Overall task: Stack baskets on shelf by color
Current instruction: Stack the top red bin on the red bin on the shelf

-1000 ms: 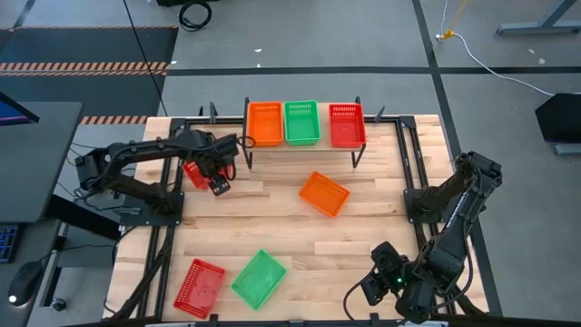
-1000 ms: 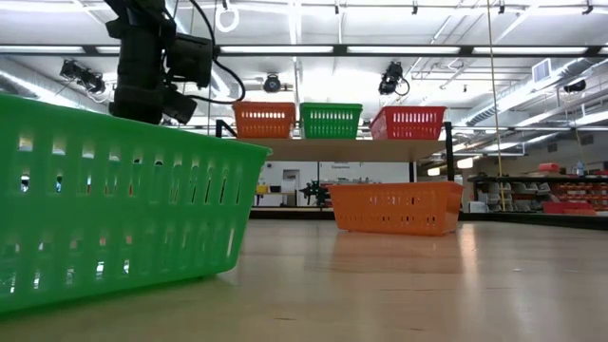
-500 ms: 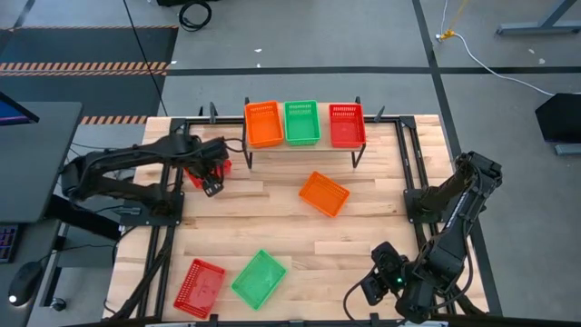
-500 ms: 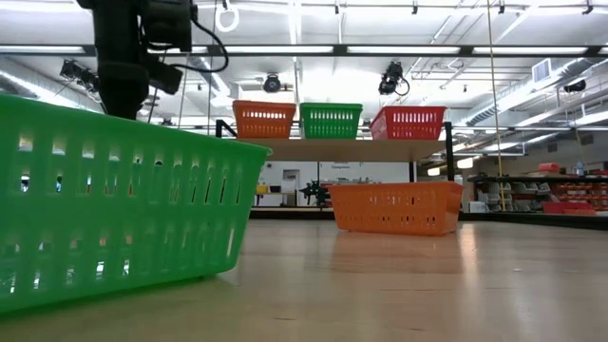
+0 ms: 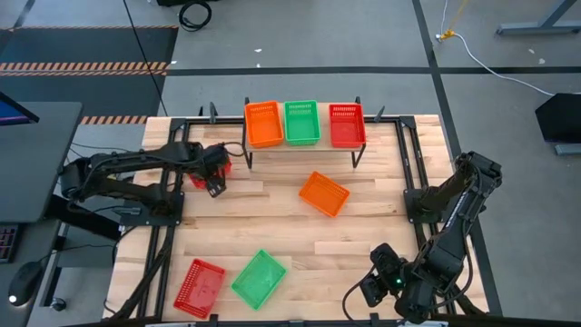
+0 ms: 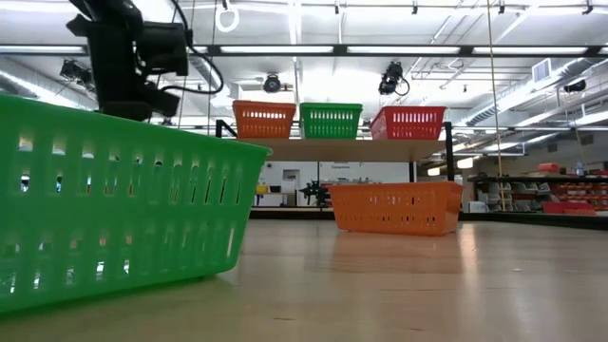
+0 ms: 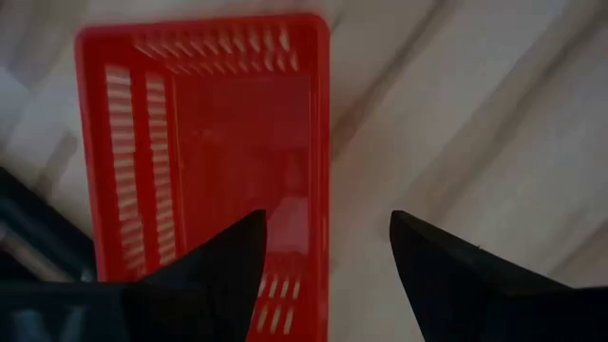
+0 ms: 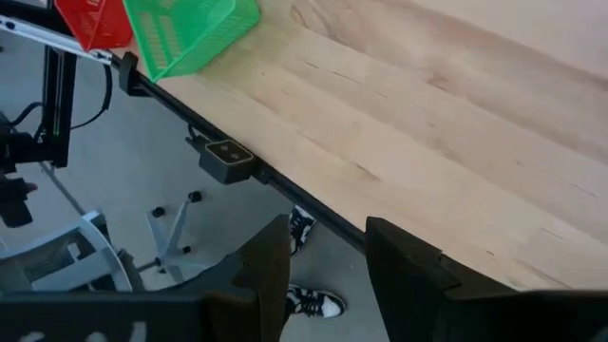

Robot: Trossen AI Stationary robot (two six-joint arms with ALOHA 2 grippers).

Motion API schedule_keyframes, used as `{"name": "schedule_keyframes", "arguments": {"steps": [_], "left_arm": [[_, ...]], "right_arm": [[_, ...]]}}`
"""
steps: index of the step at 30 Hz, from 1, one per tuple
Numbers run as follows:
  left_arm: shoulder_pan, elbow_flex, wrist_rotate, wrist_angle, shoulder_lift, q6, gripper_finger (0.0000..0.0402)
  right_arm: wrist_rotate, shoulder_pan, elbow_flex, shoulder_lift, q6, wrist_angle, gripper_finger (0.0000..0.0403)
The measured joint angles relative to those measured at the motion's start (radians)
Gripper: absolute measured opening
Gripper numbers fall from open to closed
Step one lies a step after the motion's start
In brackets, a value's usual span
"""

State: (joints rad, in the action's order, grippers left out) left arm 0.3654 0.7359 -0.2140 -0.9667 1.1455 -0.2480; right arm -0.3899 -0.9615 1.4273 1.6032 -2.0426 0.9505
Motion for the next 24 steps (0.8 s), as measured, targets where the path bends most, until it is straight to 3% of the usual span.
{"name": "schedule_keyframes", "arguments": {"steps": [10,24], "left_arm": [[0.047,-0.003,0.000,-0.017,0.012,-0.003,0.0231],[0.059,-0.003,0.001,-0.015,0.253,-0.003,0.0231]], "right_arm": [[0.017,0.009,0.000,0.000,0.004,0.004,0.0143],[0.014,0.037,0.000,0.000,0.004,-0.007,0.0143]]}}
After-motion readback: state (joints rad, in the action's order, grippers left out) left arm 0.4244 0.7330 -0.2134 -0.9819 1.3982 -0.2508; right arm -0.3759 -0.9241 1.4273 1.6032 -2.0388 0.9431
